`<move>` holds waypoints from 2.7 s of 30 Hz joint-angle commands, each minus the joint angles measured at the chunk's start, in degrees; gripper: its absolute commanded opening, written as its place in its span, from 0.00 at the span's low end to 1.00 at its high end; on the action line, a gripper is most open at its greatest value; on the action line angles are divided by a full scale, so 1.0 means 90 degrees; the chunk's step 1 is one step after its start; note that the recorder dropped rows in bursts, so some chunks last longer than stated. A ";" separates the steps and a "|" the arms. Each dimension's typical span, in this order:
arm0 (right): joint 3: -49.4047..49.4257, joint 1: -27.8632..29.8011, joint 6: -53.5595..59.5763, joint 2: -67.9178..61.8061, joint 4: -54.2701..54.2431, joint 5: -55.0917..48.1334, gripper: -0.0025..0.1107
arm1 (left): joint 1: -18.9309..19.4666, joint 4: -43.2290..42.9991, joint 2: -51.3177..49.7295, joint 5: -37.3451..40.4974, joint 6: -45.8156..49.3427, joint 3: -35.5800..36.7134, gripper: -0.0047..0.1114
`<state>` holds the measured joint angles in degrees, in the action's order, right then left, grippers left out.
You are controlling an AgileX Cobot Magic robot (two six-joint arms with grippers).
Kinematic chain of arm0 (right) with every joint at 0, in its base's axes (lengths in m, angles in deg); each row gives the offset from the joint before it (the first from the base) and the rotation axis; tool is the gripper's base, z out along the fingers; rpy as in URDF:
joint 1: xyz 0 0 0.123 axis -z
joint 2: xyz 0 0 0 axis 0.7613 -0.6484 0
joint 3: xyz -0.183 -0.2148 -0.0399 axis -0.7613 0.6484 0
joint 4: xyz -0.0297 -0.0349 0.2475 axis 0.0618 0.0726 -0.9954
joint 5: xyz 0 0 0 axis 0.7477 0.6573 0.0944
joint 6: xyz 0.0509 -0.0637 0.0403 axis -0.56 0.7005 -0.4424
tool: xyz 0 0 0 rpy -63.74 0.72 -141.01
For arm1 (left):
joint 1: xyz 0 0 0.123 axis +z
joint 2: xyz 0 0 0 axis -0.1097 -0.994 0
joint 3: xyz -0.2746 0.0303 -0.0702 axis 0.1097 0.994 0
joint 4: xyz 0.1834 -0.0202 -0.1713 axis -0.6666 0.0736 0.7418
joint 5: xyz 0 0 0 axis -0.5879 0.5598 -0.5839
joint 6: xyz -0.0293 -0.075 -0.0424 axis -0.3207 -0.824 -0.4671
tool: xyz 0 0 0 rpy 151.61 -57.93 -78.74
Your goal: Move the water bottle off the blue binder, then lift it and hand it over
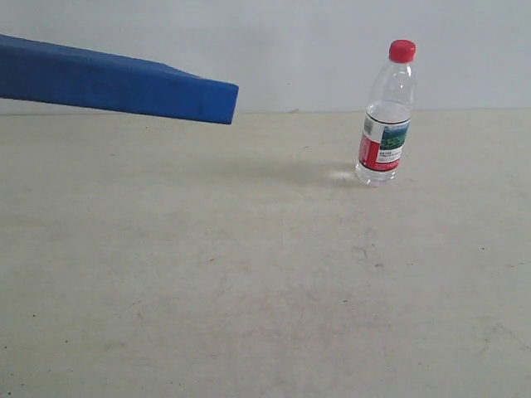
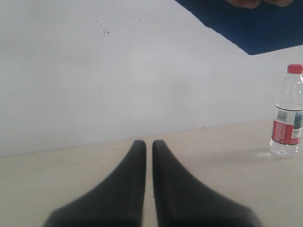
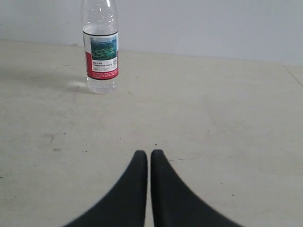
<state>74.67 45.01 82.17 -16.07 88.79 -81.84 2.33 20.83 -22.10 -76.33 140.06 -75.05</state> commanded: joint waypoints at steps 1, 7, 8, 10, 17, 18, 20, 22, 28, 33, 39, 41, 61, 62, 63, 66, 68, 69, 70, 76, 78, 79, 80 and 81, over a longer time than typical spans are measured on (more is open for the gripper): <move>-0.0004 0.0303 -0.0013 0.0025 -0.0069 0.0065 0.02 | 0.0019 0.0033 0.0006 0.0013 -0.0042 0.0014 0.08; -0.0004 0.0945 -0.0013 0.0025 -0.0068 -0.0135 0.02 | 0.0019 0.0033 0.0006 0.0003 -0.0042 0.0014 0.08; -0.0004 0.0946 -0.0013 0.0025 -0.0068 -0.0210 0.02 | 0.0019 0.0033 0.0006 0.0003 -0.0042 0.0014 0.08; -0.0004 0.0946 -0.0013 0.0025 -0.0082 -0.0230 0.02 | 0.0019 0.0033 0.0006 0.0003 -0.0042 0.0014 0.08; -0.0004 0.0962 -0.0013 0.0025 -0.0082 -0.0205 0.02 | 0.0019 0.0033 0.0006 0.0003 -0.0042 0.0014 0.08; -0.0004 0.0962 -0.0013 0.0025 -0.0082 -0.0205 0.02 | 0.0019 0.0033 0.0006 0.0003 -0.0042 0.0014 0.08; -0.0004 0.0962 -0.0013 0.0025 -0.0082 -0.0205 0.02 | 0.0019 0.0033 0.0006 0.0003 -0.0042 0.0014 0.08; -0.0004 0.0962 -0.0013 0.0025 -0.0082 -0.0205 0.02 | 0.0019 0.0033 0.0006 0.0003 -0.0042 0.0014 0.08; -0.0004 0.0962 -0.0013 0.0025 -0.0082 -0.0205 0.02 | 0.0019 0.0033 0.0006 -0.0006 -0.0042 0.0014 0.08; -0.0004 0.0962 -0.0013 0.0025 -0.0082 -0.0205 0.02 | 0.0019 0.0033 0.0006 0.0107 -0.0042 0.0014 0.08; -0.0004 0.0962 -0.0013 0.0025 -0.0082 -0.0205 0.02 | 0.0019 -0.1175 0.0006 -0.0096 -0.1890 -0.0223 0.08; -0.0004 0.0962 -0.0013 0.0025 -0.0082 -0.0205 0.02 | 0.0019 -0.2815 0.0006 -0.0474 -0.4786 -0.0244 0.08; -0.0004 0.0962 -0.0013 0.0025 -0.0082 -0.0205 0.02 | 0.0033 -0.9165 0.0006 0.1915 -1.1180 0.0014 0.08; -0.0004 0.0962 -0.0013 0.0025 -0.0082 -0.0205 0.02 | 0.0033 -0.9165 0.0006 0.1872 -1.1180 0.0014 0.08; -0.0004 0.0962 -0.0013 0.0025 -0.0082 -0.0205 0.02 | 0.0046 -0.9297 0.0006 0.1744 -1.1030 0.0014 0.08; -0.0004 0.0962 -0.0013 0.0025 -0.0082 -0.0205 0.02 | 0.0117 -0.9431 0.0006 0.1731 -0.9986 0.0014 0.08; -0.0004 0.0962 -0.0013 0.0025 -0.0082 -0.0205 0.02 | 0.0221 -0.9431 0.0006 0.1731 -0.9568 0.0014 0.08; -0.0004 0.0962 -0.0013 0.0025 -0.0082 -0.0205 0.02 | 0.0270 -0.9431 0.0006 0.1731 -0.9568 0.0014 0.08; -0.0004 0.0962 -0.0013 0.0025 -0.0082 -0.0205 0.02 | 0.0331 -0.9431 0.0006 0.1731 -0.9568 0.0014 0.08; -0.0004 0.0962 -0.0013 0.0025 -0.0082 -0.0205 0.02 | 0.0385 -0.9431 0.0006 0.1754 -0.9568 0.0014 0.08; -0.0004 0.0962 -0.0013 0.0025 -0.0082 -0.0205 0.02 | 0.0385 -0.9431 0.0006 0.1740 -0.9568 0.0014 0.08; -0.0004 0.0962 -0.0013 0.0025 -0.0082 -0.0205 0.02 | 0.0385 -0.9431 0.0006 0.1740 -0.9568 0.0014 0.08; -0.0004 0.0962 -0.0013 0.0025 -0.0082 -0.0205 0.02 | 0.0385 -0.9431 0.0006 0.1740 -0.9568 0.0014 0.08; -0.0004 0.0962 -0.0013 0.0025 -0.0082 -0.0205 0.02 | 0.0385 -0.9431 0.0006 0.1740 -0.9568 0.0014 0.08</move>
<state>74.67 53.56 82.17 -16.07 87.95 -83.88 5.71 -63.71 -22.10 -59.84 53.63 -74.83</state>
